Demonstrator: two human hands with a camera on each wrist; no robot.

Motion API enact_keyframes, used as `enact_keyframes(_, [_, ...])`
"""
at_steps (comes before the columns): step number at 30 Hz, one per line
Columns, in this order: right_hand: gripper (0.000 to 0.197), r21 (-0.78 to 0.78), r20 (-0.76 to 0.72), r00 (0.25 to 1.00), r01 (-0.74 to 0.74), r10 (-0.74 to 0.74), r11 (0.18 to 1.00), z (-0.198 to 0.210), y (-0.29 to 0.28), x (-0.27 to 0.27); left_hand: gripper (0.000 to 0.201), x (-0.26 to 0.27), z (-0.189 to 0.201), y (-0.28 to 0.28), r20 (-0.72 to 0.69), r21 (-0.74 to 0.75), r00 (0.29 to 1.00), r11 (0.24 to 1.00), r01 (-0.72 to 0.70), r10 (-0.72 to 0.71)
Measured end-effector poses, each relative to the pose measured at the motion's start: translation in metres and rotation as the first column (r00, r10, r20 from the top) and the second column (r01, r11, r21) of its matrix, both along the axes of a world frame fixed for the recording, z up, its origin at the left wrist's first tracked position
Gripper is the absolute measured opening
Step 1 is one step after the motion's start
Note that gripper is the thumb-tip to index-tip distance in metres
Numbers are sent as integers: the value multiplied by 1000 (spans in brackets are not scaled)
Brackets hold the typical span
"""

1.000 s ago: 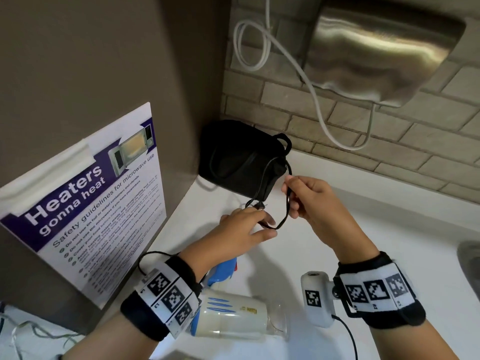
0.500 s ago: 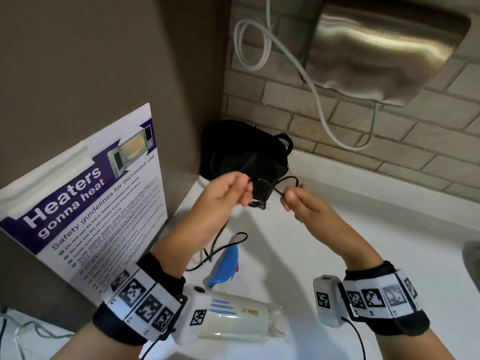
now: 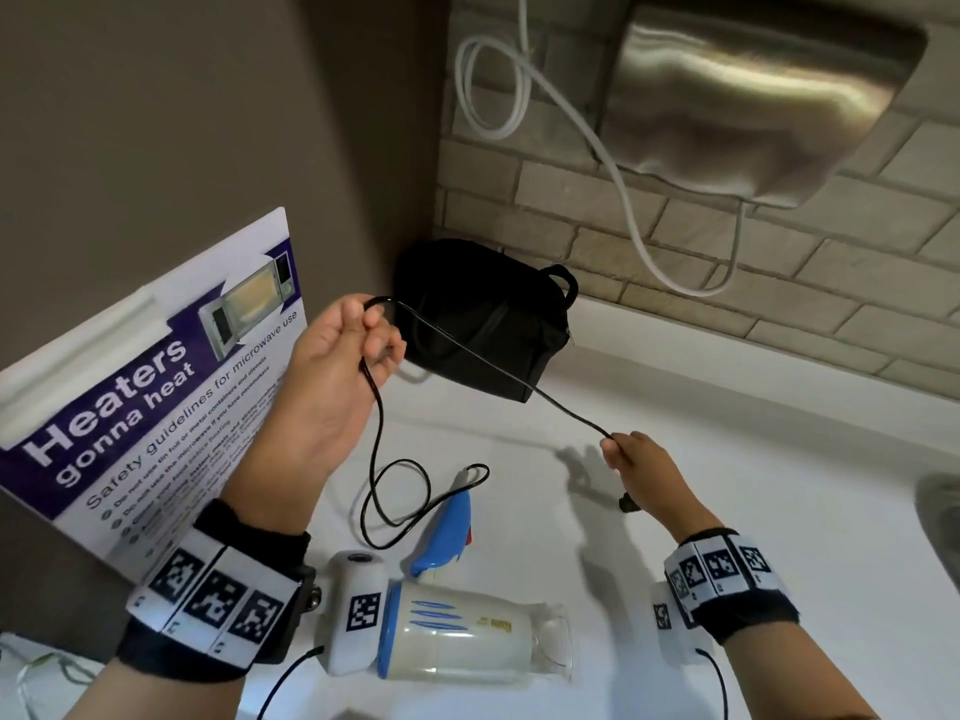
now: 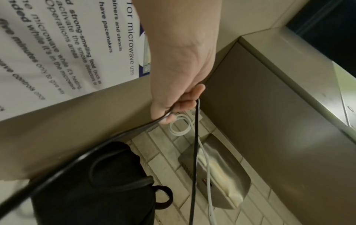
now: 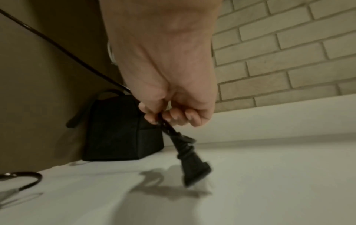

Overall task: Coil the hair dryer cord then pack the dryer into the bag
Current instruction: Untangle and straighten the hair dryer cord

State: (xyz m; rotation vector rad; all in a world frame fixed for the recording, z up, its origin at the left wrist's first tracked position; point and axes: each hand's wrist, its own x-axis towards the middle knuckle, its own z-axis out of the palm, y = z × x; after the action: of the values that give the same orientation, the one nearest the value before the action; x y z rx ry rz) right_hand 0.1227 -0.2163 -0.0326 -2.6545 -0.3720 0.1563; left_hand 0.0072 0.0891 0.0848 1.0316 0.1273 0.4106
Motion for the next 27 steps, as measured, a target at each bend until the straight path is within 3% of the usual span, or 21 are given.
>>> enact_keyframes(6, [40,12,-128,987,96,-93,995,-13,-15,2,35,9,-17,5,-108,-19,993,999,-43,41])
enact_keyframes(11, [36,195,-153,965,242,-214,950,-4,-15,-3,31,17,-55,5,-360,245,927,969,-11,102])
enact_keyframes(14, [34,334,-201,950,296,-239,895,6,-8,-6,30,21,-84,4,-481,418,868,903,101,125])
enact_keyframes(17, [31,561,-352,922,346,-162,752,23,3,-13,29,20,-112,6,-539,606,828,755,253,155])
enact_keyframes(18, [31,628,-403,908,365,-113,687,31,7,-17,29,19,-119,6,-550,697,809,647,308,207])
enact_keyframes(20, [31,721,-480,878,398,-6,567,46,16,-24,34,17,-122,1,-523,847,774,324,422,357])
enact_keyframes(21, [30,746,-509,860,418,40,518,53,20,-27,39,16,-118,-5,-477,879,778,216,426,410])
enact_keyframes(22, [29,761,-536,841,442,76,475,59,25,-29,43,15,-111,-14,-419,908,801,174,382,427])
enact_keyframes(25, [26,773,-601,783,517,162,367,74,40,-36,43,8,-89,-36,-189,966,936,228,122,298])
enact_keyframes(27, [25,772,-620,758,544,203,329,82,50,-42,39,4,-79,-47,-227,898,973,396,192,44])
